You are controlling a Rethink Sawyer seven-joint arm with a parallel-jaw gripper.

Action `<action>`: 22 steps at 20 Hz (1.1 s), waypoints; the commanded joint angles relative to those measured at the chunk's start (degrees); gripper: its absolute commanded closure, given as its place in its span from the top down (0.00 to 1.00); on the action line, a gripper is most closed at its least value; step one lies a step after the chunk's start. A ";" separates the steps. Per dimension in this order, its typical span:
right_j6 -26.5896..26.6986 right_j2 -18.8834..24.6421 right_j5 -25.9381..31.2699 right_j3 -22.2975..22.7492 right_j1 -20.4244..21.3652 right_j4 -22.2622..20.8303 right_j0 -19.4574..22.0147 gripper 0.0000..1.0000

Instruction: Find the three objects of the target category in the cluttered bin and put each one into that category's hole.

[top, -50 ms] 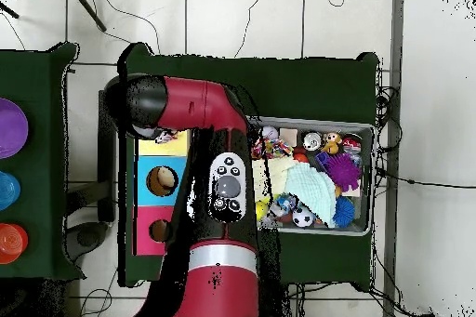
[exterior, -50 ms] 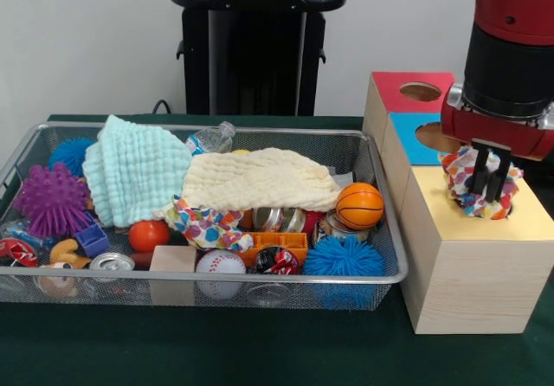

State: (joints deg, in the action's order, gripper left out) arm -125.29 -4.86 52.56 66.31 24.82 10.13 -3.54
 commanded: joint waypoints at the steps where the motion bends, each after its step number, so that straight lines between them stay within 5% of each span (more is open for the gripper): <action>1: -10.46 -0.03 -5.98 7.53 -2.52 -1.34 -0.90 0.00; 22: -6.70 1.42 -14.01 12.22 -2.09 -1.30 -0.89 0.00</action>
State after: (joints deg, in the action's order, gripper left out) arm -125.29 -5.73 41.37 69.75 25.28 9.73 -5.91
